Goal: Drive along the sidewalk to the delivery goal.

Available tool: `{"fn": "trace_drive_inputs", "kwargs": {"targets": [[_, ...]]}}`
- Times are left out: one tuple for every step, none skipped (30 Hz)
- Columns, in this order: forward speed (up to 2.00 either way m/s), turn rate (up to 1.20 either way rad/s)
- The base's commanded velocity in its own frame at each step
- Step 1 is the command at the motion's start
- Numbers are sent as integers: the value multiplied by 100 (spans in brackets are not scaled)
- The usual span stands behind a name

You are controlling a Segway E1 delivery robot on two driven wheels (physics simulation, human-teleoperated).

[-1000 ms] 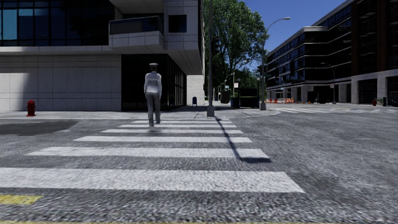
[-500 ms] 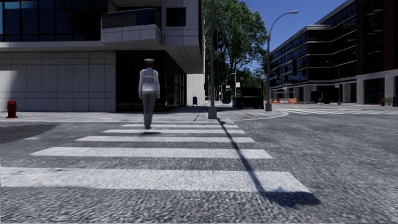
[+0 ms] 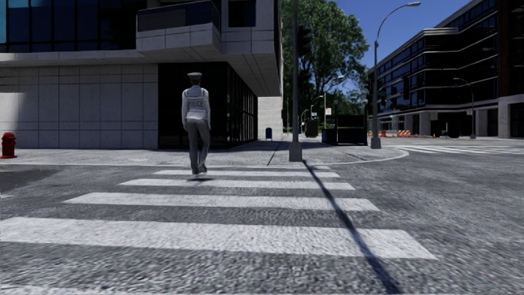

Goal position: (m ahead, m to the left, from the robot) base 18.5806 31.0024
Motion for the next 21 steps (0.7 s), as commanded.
{"fn": "trace_drive_inputs", "kwargs": {"targets": [[200,0],[200,0],[200,0],[200,0],[200,0],[200,0],[200,0],[200,0],[200,0],[200,0],[200,0],[200,0],[200,0],[200,0],[200,0],[200,2],[200,2],[200,95],[200,120],[200,120],[200,120]]}}
